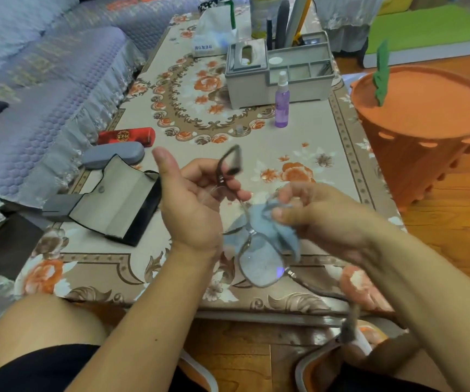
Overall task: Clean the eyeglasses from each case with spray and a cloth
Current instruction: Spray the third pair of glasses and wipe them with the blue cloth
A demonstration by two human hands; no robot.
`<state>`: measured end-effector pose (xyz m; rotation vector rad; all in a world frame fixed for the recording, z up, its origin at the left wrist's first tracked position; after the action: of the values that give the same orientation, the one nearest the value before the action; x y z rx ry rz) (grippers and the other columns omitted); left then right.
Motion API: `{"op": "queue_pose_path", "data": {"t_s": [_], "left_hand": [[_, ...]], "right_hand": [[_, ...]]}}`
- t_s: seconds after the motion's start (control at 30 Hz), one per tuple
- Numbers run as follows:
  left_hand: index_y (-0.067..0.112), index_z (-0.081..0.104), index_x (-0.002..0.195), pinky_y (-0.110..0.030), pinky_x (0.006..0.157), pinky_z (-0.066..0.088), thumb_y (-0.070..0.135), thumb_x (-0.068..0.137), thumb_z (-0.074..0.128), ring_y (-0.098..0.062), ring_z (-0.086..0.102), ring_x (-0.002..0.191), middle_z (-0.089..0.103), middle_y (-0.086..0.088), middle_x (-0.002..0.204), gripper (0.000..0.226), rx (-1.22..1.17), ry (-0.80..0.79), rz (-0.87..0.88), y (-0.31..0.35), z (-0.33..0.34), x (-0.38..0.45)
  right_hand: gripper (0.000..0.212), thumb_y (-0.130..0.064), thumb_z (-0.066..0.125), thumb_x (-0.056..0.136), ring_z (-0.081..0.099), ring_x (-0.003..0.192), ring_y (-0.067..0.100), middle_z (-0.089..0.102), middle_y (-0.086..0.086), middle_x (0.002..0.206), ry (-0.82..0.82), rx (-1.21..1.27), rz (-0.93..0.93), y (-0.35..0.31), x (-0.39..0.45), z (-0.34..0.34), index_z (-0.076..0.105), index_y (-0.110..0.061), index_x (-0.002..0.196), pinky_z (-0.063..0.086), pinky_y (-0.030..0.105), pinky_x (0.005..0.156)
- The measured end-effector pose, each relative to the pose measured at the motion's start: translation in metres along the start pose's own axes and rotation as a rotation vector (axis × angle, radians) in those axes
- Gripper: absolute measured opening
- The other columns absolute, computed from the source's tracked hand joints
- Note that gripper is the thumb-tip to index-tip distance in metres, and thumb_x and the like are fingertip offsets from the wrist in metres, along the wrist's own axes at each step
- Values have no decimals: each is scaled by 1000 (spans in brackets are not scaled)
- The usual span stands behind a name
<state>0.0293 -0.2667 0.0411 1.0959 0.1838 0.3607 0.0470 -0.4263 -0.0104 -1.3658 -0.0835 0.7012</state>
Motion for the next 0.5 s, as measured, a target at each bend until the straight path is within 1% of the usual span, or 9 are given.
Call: {"op": "queue_pose_path", "data": {"t_s": [0.1, 0.17, 0.23, 0.3, 0.33, 0.37, 0.43, 0.47, 0.5], "left_hand": [[-2, 61, 79, -34, 54, 53, 59, 105, 13, -27, 54, 58, 56, -15, 67, 82, -98, 27, 8, 8, -12, 3], [-1, 61, 77, -33, 54, 52, 61, 104, 14, -26, 55, 57, 56, -15, 66, 83, -130, 51, 7, 12, -20, 5], [0, 60, 75, -32, 54, 52, 63, 103, 16, -26, 55, 56, 55, -15, 66, 82, -161, 80, 21, 17, -25, 8], [0, 60, 74, -32, 54, 51, 63, 103, 17, -25, 56, 56, 55, -13, 65, 81, -191, 94, 45, 21, -26, 9], [1, 60, 73, -32, 54, 50, 62, 103, 17, -24, 56, 55, 55, -12, 64, 81, -200, 97, 53, 23, -26, 9], [1, 60, 73, -32, 54, 50, 62, 102, 17, -23, 56, 55, 56, -11, 64, 80, -210, 97, 58, 24, -25, 8], [1, 61, 73, -31, 54, 50, 62, 102, 17, -23, 56, 56, 57, -10, 63, 80, -224, 91, 69, 25, -22, 7], [1, 62, 74, -31, 53, 50, 62, 101, 18, -23, 56, 56, 57, -10, 63, 79, -229, 87, 74, 26, -19, 6], [1, 62, 74, -31, 53, 50, 62, 100, 19, -23, 56, 57, 57, -10, 63, 79, -231, 79, 77, 27, -16, 5]], "right_hand": [[11, 1, 63, 94, 70, 69, 16, 74, 7, 84, 232, -60, 14, -11, 3, -54, 62, -10, 97, 54, 26, 56], [5, -5, 61, 96, 71, 75, 18, 72, 11, 86, 246, -62, -1, -19, 4, -70, 62, -5, 102, 57, 26, 62], [15, -12, 62, 95, 68, 82, 23, 68, 15, 89, 154, -17, -7, -22, 5, -66, 62, 0, 105, 58, 28, 72], [20, -20, 63, 91, 61, 86, 24, 64, 14, 90, 29, 72, 16, -20, 4, -51, 63, -2, 101, 56, 28, 78], [26, -22, 61, 91, 58, 92, 25, 62, 16, 95, -31, 123, 34, -17, 2, -43, 62, 0, 105, 56, 30, 83], [36, -24, 60, 93, 56, 100, 28, 61, 22, 105, -85, 169, 56, -13, 2, -35, 60, 5, 115, 56, 33, 90], [56, -26, 60, 96, 51, 117, 33, 55, 32, 131, -214, 249, 96, -7, -1, -18, 48, 13, 134, 50, 43, 104], [63, -27, 64, 95, 49, 121, 36, 50, 34, 137, -292, 282, 112, -4, -3, -8, 43, 14, 137, 46, 45, 109], [65, -26, 68, 93, 49, 121, 37, 47, 35, 136, -372, 301, 132, -2, -6, 3, 43, 15, 137, 44, 47, 111]]}}
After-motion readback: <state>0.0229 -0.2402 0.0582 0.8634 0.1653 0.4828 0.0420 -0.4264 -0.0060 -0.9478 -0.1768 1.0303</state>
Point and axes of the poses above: each hand's wrist, its own x-axis towards the middle knuckle, its own z-axis out of the palm, y = z × x, the point moved 9 cm from there along x, towards the middle knuckle
